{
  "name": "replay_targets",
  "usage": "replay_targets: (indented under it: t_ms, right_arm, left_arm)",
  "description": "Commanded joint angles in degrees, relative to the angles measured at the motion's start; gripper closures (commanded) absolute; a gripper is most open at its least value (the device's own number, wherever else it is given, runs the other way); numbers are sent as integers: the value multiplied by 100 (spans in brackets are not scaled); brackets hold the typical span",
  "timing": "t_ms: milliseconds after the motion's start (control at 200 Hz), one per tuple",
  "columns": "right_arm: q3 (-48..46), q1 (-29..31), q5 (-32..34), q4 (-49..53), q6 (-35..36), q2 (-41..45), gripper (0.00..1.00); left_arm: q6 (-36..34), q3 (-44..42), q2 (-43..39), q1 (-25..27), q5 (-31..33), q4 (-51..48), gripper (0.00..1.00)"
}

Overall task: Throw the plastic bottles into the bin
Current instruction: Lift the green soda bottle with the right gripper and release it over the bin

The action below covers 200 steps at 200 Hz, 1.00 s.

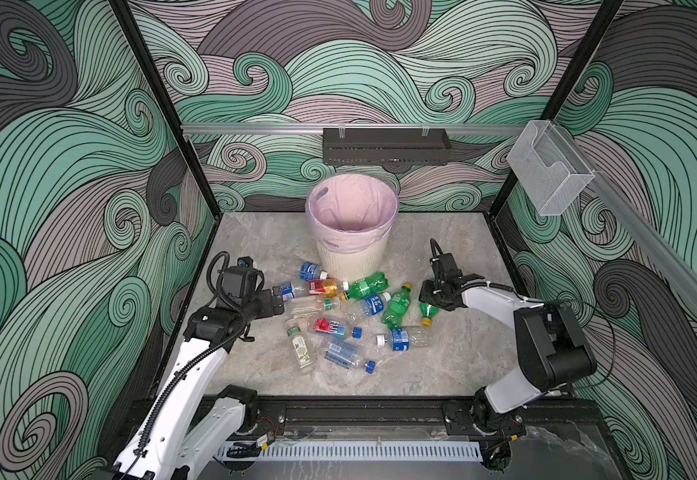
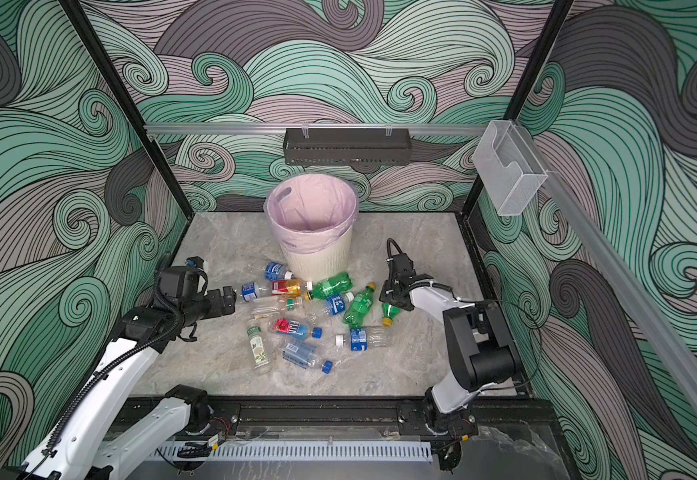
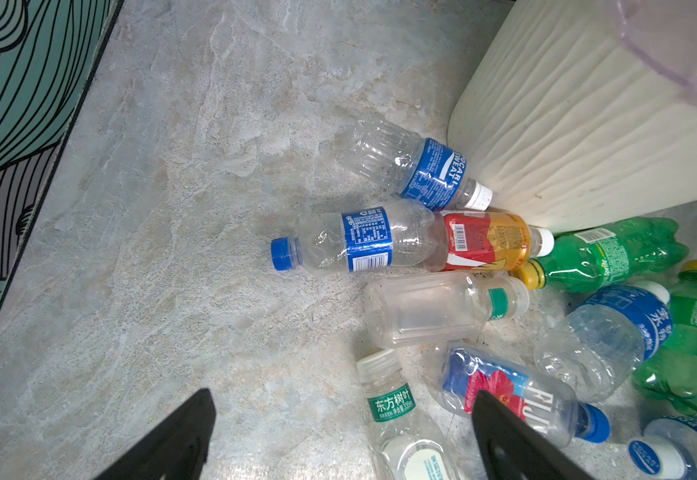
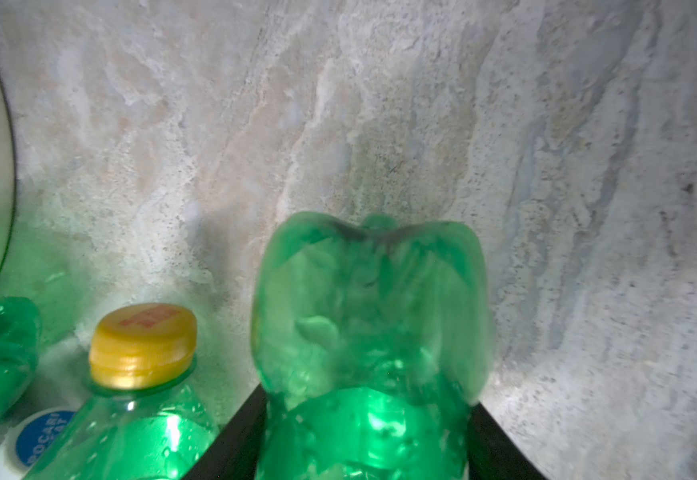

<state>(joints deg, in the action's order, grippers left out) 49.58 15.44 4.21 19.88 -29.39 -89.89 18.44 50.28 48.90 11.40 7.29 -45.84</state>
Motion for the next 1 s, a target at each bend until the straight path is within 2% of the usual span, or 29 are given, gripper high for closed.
replay_targets:
  t_ms: [0,185,310,505,635,756,856,941,996]
  right_arm:
    - [202,-24,170,225,405,554,46]
    - [339,-17,-98,123,842,1425,46]
    - [326,-13,-782,-250,1122,2116,45]
    - [35,6,-1522,-945,1138,2983,47]
    - [236,11,-1986,-1064,1046,3126,48]
    - [890,50,-2303,-1183,1011,2856,47]
    - [1745,123,-2449,-1542,996,2185,46]
    - [3208,313,-2615,-1382,1012,1080,47]
    - [4395,495,-2761,-1102,1022,220,43]
  left_arm:
    - [-32,-31,-6,-17,106,29,1]
    - [0,-145,127,-21,53,193,1]
    - [16,-178,185,-23,44,290,1]
    - [39,-197,316,-24,53,408,1]
    - [39,-183,433,-23,29,453,1]
    - [38,-144,484,-24,18,483,1]
    - [21,-166,504,-24,-21,595,1]
    - [-27,-127,584,-24,-78,639,1]
    - [-45,-75,648,-24,-89,615,1]
